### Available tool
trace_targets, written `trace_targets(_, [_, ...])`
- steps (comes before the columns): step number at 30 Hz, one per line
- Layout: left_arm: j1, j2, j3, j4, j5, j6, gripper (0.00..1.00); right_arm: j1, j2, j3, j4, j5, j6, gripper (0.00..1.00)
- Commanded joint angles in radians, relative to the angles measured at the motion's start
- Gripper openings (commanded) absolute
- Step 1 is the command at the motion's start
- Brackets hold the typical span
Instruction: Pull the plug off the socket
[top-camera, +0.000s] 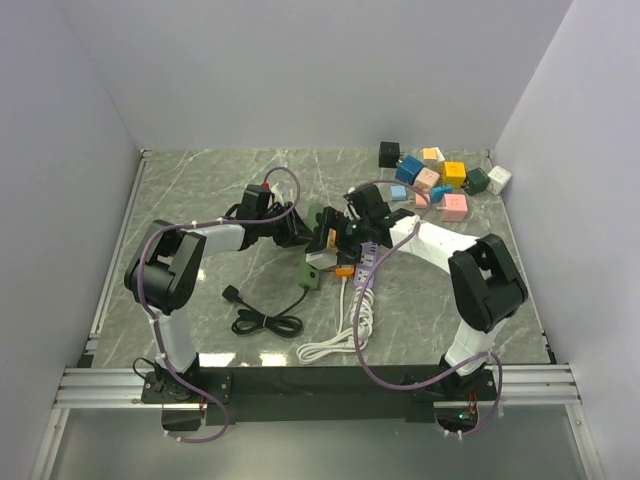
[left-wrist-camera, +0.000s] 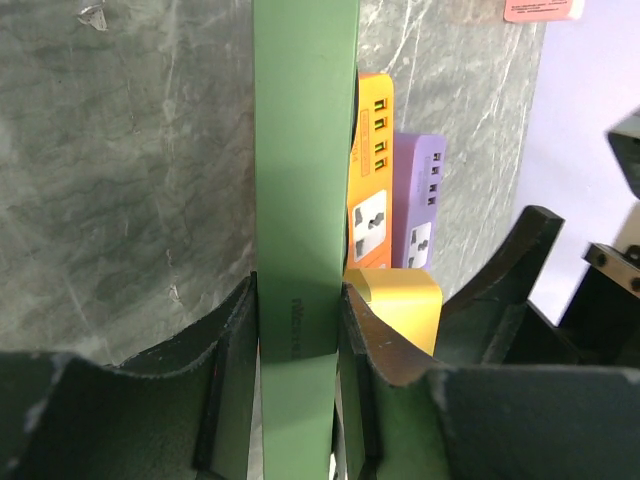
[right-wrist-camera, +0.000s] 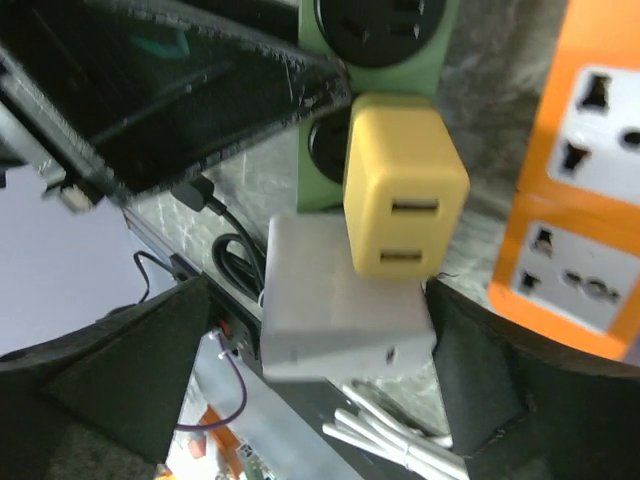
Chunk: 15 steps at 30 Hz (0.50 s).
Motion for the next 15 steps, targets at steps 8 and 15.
trace_targets(8, [0.015, -0.083, -0.002, 0.112, 0.053, -0.061, 0.0, 0.061, 0.071, 0.054, 0.031, -0.059, 0.019, 0.66])
trace_targets(15, [0.024, -0.068, -0.008, 0.059, 0.017, 0.015, 0.01, 0.033, 0.013, 0.072, -0.108, -0.068, -0.051, 0.0])
